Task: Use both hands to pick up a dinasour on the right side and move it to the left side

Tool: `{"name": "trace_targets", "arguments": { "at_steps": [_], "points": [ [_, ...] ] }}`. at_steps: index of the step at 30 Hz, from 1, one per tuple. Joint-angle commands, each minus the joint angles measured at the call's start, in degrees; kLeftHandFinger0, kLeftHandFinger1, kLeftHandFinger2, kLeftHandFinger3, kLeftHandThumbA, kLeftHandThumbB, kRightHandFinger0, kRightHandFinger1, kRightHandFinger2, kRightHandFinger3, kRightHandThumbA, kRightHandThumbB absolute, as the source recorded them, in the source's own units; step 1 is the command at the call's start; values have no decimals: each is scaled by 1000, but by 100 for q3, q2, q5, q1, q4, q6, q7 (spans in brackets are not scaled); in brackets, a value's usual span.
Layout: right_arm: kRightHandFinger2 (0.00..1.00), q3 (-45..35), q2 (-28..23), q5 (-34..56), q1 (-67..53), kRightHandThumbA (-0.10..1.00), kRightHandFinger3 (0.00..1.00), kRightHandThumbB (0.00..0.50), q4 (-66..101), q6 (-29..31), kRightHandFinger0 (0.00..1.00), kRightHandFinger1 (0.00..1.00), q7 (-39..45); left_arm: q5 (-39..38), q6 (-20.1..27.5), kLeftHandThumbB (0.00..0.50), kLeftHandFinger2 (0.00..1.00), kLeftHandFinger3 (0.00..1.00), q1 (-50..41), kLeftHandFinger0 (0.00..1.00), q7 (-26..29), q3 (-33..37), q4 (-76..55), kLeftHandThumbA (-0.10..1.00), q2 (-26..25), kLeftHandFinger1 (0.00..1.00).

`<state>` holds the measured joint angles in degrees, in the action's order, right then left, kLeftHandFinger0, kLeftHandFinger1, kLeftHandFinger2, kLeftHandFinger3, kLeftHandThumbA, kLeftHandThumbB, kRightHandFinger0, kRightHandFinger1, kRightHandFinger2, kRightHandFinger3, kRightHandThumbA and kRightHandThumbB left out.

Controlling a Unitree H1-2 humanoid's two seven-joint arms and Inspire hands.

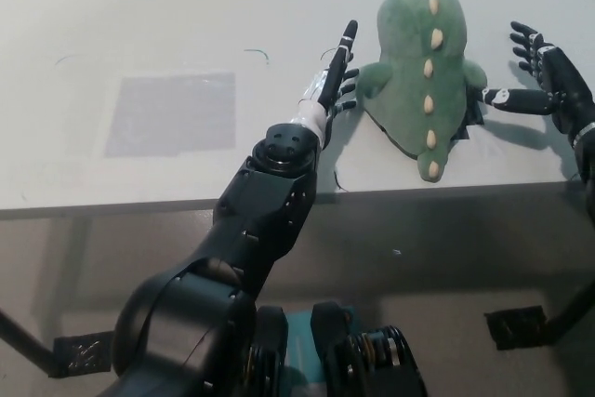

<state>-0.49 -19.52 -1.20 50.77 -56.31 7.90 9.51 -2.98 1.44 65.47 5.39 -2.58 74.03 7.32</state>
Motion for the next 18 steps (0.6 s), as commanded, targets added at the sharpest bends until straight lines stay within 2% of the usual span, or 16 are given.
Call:
{"name": "trace_targets", "arguments": {
  "at_steps": [1, 5, 9, 11, 15, 18],
  "points": [
    [1000, -49, -13, 89, 206, 1000, 1000, 57, 141, -39, 1000, 1000, 64, 85, 166, 343, 1000, 1000, 238, 1000, 57, 69, -34, 1000, 33, 1000],
    [1000, -87, 85, 194, 221, 1000, 1000, 69, 155, -102, 1000, 1000, 173, 62, 162, 358, 1000, 1000, 237, 1000, 55, 57, -3, 1000, 73, 1000],
    [1000, -114, 278, 273, 137, 1000, 1000, 37, 300, 17, 1000, 1000, 212, 23, 202, 355, 1000, 1000, 226, 1000, 97, 19, 3, 1000, 178, 1000],
    [1000, -40, 381, 148, 108, 1000, 1000, 92, 390, -33, 1000, 1000, 87, 25, 218, 358, 1000, 1000, 248, 1000, 106, 24, 32, 1000, 245, 1000],
    [1000, -65, 515, 180, 100, 1000, 1000, 64, 399, 26, 1000, 1000, 95, 83, 184, 362, 1000, 1000, 294, 1000, 138, 79, 33, 1000, 271, 1000],
    [1000, -47, 559, 163, 141, 1000, 1000, 80, 286, 163, 1000, 1000, 139, 83, 114, 355, 1000, 1000, 365, 1000, 190, 81, 47, 1000, 308, 1000]
  ]
}}
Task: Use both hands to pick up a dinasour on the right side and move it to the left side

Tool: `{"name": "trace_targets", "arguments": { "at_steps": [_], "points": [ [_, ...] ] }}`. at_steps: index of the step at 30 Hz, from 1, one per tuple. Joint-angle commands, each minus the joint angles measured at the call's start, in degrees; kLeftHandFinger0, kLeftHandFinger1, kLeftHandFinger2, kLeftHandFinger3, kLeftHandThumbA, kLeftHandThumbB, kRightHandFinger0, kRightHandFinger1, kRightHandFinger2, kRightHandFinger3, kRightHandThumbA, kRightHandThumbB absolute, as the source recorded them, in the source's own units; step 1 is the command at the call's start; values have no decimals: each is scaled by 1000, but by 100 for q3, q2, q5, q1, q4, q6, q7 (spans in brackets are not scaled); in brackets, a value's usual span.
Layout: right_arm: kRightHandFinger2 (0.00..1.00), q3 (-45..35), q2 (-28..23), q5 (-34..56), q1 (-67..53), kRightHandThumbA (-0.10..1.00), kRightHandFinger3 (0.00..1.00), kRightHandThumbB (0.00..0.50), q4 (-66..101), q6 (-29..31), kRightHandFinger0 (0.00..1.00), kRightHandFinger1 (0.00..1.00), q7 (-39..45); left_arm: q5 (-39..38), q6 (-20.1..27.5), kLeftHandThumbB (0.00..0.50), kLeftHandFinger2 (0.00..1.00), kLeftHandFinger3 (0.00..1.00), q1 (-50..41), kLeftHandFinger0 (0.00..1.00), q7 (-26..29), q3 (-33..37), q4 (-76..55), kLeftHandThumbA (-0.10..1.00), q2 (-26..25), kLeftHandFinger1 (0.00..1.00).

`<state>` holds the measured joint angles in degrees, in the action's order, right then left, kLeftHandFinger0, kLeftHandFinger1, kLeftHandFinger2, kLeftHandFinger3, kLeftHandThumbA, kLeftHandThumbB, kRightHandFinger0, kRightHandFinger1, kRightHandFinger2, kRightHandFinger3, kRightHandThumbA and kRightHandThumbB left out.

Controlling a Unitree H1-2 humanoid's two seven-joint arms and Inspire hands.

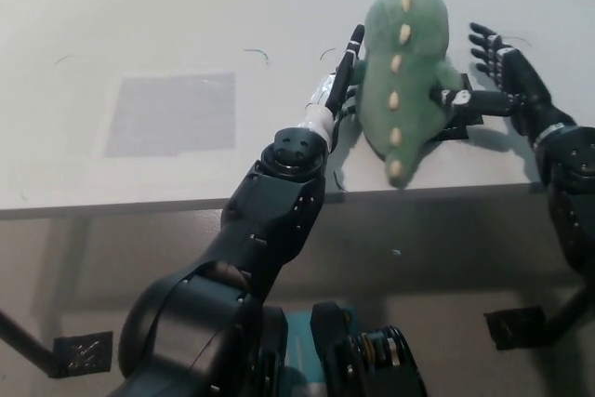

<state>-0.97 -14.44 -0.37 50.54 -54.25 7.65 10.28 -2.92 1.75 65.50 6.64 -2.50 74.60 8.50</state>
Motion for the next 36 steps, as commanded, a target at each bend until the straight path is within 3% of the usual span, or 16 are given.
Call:
{"name": "trace_targets", "arguments": {
  "at_steps": [1, 5, 6, 9, 11, 12, 14, 15, 17, 20, 23, 27, 29, 30, 33, 36],
  "points": [
    [1000, 0, 65, 92, 199, 1000, 1000, 73, 138, 80, 1000, 1000, 84, 62, 83, 354, 1000, 1000, 411, 1000, 68, 61, 3, 1000, 187, 1000],
    [1000, -82, 165, 237, 211, 1000, 1000, 50, 339, -227, 1000, 1000, 172, 28, -7, 333, 1000, 1000, 478, 1000, 84, 39, -42, 1000, 247, 1000],
    [1000, -62, 202, 204, 203, 1000, 1000, 103, 404, -260, 1000, 1000, 150, -30, -22, 335, 1000, 1000, 498, 1000, -22, 6, -38, 1000, 278, 1000],
    [1000, 70, 268, 0, 145, 1000, 1000, 160, 602, -282, 1000, 1000, 17, -102, -81, 352, 1000, 1000, 565, 1000, -163, -43, 22, 1000, 373, 1000],
    [1000, 73, 334, -29, 102, 1000, 1000, 90, 734, -247, 1000, 1000, -70, -44, 30, 307, 1000, 1000, 600, 1000, -230, 20, 46, 1000, 414, 1000],
    [1000, 64, 347, -24, 99, 1000, 1000, 76, 737, -208, 1000, 1000, -86, -44, 36, 301, 1000, 1000, 608, 1000, -240, 23, 53, 1000, 419, 1000],
    [1000, 66, 391, -67, 107, 1000, 1000, 1, 684, -80, 1000, 1000, -175, -15, -26, 285, 1000, 1000, 627, 1000, -187, 52, 26, 1000, 440, 1000],
    [1000, 48, 377, -37, 118, 1000, 1000, 14, 611, -33, 1000, 1000, -153, -15, -38, 289, 1000, 1000, 636, 1000, -184, 55, 19, 1000, 446, 1000],
    [1000, 24, 366, 15, 132, 1000, 1000, 99, 570, -121, 1000, 1000, -114, -27, -8, 277, 1000, 1000, 633, 1000, -235, 49, 20, 1000, 425, 1000],
    [1000, 46, 358, -8, 112, 1000, 1000, 98, 586, -106, 1000, 1000, -121, -78, -32, 280, 1000, 1000, 626, 1000, -229, -2, 31, 1000, 428, 1000],
    [1000, -25, 428, 123, 26, 1000, 1000, 2, 637, -69, 1000, 1000, -83, -33, 14, 311, 1000, 1000, 565, 1000, -204, 42, 48, 1000, 430, 1000],
    [1000, -16, 475, 80, -104, 1000, 1000, 4, 792, -203, 1000, 1000, -169, 13, 155, 326, 1000, 1000, 452, 1000, -263, 106, 80, 1000, 417, 1000],
    [1000, -19, 493, 69, -114, 1000, 1000, 1, 763, -195, 1000, 1000, -200, 14, 154, 315, 1000, 1000, 437, 1000, -266, 115, 96, 1000, 414, 1000],
    [1000, -17, 552, 79, -135, 1000, 1000, 0, 639, -18, 1000, 1000, -212, 3, 151, 284, 1000, 1000, 379, 1000, -254, 106, 90, 1000, 409, 1000],
    [1000, -12, 705, 26, -227, 1000, 1000, 0, 534, 65, 1000, 1000, -383, -14, 55, 278, 1000, 1000, 225, 1000, -228, 91, 35, 1000, 400, 1000],
    [1000, -5, 809, 12, -290, 1000, 1000, 1, 421, 190, 1000, 1000, -481, 32, -33, 309, 1000, 1000, 121, 1000, -177, 129, 18, 1000, 398, 1000]
  ]
}}
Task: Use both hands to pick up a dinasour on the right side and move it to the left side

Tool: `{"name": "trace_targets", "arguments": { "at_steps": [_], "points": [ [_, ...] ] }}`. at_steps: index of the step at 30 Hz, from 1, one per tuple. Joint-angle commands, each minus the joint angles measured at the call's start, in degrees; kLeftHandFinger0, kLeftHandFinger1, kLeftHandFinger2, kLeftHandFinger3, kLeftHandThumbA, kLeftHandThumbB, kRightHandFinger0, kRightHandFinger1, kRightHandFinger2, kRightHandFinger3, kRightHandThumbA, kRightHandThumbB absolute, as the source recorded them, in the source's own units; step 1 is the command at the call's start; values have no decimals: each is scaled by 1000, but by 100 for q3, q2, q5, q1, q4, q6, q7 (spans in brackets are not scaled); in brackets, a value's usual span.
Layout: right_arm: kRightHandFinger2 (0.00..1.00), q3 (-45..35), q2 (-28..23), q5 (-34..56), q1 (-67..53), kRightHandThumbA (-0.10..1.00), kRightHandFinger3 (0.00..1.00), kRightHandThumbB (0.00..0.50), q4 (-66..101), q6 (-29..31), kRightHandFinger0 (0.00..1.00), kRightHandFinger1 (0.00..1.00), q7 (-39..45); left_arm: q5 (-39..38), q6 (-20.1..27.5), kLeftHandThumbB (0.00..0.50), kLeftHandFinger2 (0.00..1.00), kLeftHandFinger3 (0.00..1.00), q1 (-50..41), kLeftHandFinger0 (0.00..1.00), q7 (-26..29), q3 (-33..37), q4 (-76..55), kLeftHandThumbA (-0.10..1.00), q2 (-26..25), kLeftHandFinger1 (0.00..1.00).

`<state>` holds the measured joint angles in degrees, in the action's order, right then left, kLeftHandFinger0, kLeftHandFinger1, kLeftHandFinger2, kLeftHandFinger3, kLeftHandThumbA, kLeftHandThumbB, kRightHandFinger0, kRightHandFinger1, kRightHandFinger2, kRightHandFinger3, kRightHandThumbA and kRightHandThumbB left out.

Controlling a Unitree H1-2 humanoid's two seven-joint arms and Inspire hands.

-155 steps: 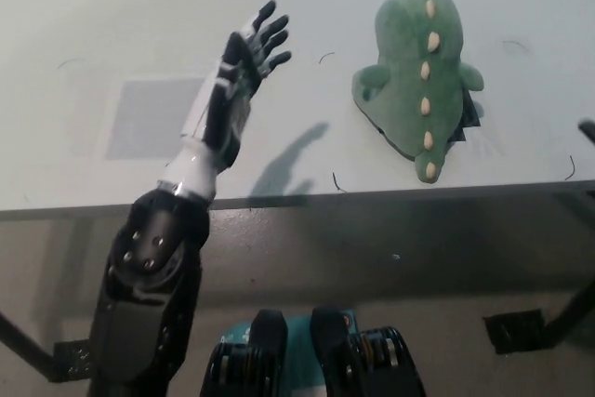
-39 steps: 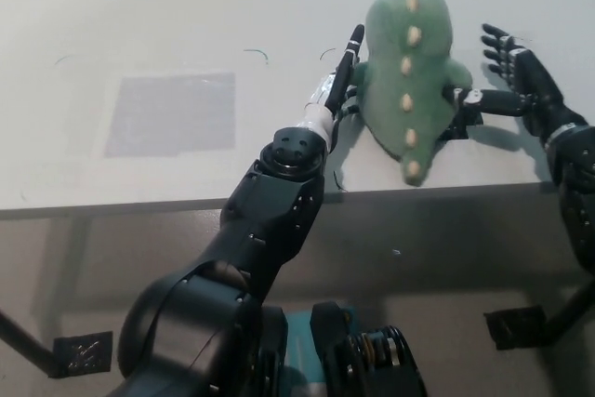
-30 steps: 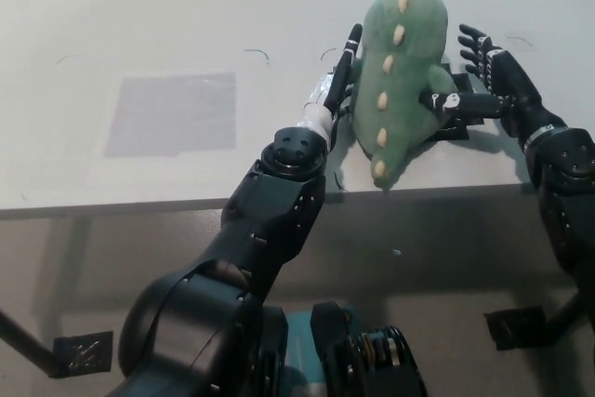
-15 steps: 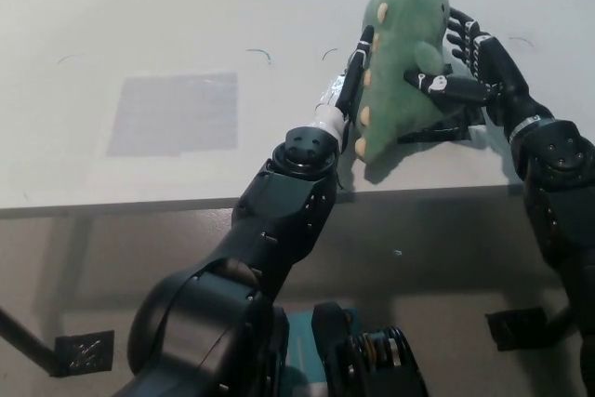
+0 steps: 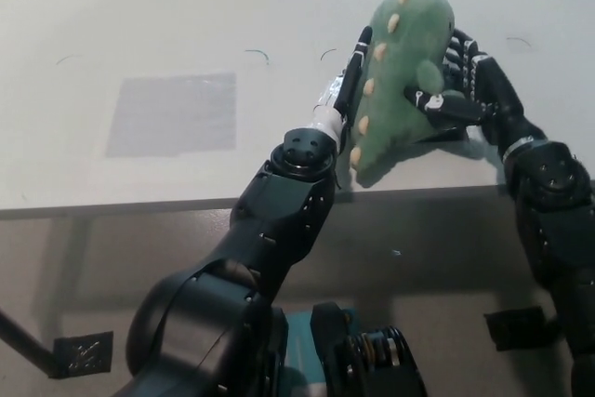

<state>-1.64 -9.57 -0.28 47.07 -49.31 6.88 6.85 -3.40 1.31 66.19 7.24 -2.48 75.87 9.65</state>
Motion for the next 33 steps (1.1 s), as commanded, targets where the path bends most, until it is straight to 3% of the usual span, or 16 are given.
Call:
{"name": "trace_targets", "arguments": {
  "at_steps": [1, 12, 25, 29, 33],
  "points": [
    [1000, 45, 367, 37, -6, 1000, 1000, 0, -90, 315, 1000, 1000, -146, 76, 14, 320, 1000, 1000, -19, 1000, -225, 124, -107, 1000, 302, 1000],
    [1000, 279, 722, -251, -279, 1000, 1000, 0, -412, 595, 1000, 1000, -623, 142, 156, 302, 1000, 1000, -642, 1000, -131, 204, -326, 1000, 276, 1000],
    [1000, 695, 1039, -448, -299, 1000, 1000, 0, -715, 756, 1000, 1000, -961, 36, 308, 370, 1000, 1000, -1177, 1000, -238, 130, -604, 1000, 50, 1000],
    [1000, 844, 1203, -533, -197, 1000, 1000, 0, -921, 752, 1000, 1000, -1068, -67, 390, 329, 1000, 1000, -1418, 1000, -359, 39, -848, 1000, -105, 1000],
    [1000, 894, 1357, -447, -77, 1000, 1000, 16, -1042, 614, 1000, 1000, -1050, -102, 284, 324, 1000, 1000, -1602, 1000, -482, 8, -1167, 1000, -243, 1000]
  ]
}}
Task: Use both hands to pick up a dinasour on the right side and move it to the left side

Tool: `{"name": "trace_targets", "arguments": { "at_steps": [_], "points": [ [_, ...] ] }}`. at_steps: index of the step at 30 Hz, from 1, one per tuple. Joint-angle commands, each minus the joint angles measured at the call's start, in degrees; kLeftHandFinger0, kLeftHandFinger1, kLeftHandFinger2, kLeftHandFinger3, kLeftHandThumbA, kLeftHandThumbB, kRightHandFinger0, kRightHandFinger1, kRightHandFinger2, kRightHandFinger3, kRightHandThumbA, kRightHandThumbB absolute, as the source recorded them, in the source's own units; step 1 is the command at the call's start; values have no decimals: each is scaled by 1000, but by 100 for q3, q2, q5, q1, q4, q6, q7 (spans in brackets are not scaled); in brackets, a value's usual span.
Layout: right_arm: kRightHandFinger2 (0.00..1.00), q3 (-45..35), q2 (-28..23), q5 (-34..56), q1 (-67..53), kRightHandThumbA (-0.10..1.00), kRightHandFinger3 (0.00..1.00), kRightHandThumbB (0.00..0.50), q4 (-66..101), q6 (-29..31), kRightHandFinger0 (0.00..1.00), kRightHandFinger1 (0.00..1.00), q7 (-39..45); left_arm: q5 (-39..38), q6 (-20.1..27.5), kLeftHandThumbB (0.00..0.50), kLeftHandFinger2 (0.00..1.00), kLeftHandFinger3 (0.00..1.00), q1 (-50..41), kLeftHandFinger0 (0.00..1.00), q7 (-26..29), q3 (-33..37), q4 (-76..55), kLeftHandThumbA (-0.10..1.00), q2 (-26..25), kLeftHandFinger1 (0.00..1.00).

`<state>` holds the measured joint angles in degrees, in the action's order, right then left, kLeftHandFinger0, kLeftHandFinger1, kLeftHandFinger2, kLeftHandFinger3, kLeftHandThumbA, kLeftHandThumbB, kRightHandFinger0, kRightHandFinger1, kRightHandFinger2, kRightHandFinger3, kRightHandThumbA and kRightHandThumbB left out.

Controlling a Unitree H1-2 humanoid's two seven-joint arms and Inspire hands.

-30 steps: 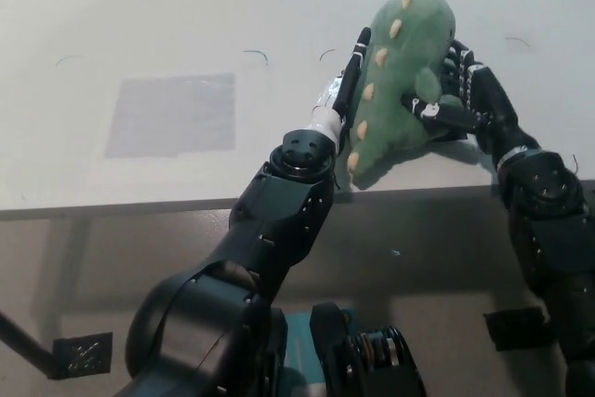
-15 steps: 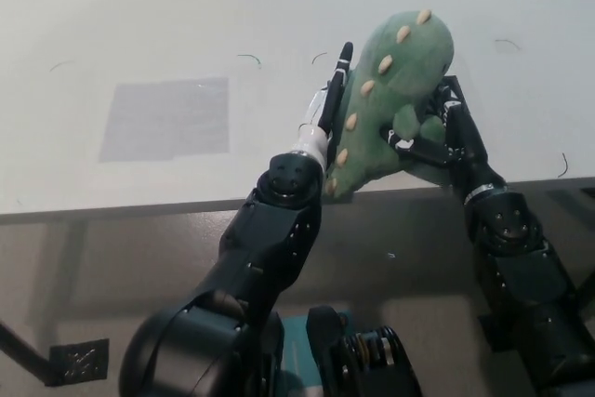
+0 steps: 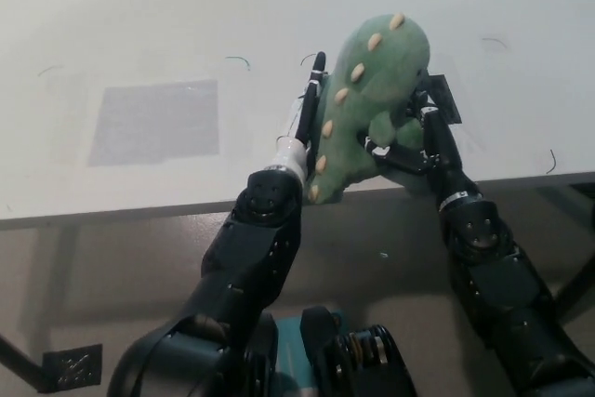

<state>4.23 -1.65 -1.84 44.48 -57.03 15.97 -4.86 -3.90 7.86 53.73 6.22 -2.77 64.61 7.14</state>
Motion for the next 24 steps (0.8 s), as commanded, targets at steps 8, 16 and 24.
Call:
{"name": "trace_targets", "arguments": {
  "at_steps": [8, 16, 24],
  "points": [
    [1000, 484, 997, -379, 431, 1000, 1000, 35, -398, -570, 1000, 1000, -47, -62, -596, 339, 1000, 1000, -904, 1000, -508, 75, -1102, 1000, -411, 1000],
    [1000, 524, 1296, -335, 641, 1000, 1000, 0, -651, -414, 1000, 1000, -11, -154, -946, 374, 1000, 1000, -1369, 1000, -610, 75, -2042, 1000, -707, 1000],
    [1000, 785, 1439, -502, 676, 1000, 1000, 0, -475, -437, 1000, 1000, 16, -333, -938, 328, 1000, 1000, -1803, 1000, -630, -55, -2769, 1000, -779, 1000]
  ]
}}
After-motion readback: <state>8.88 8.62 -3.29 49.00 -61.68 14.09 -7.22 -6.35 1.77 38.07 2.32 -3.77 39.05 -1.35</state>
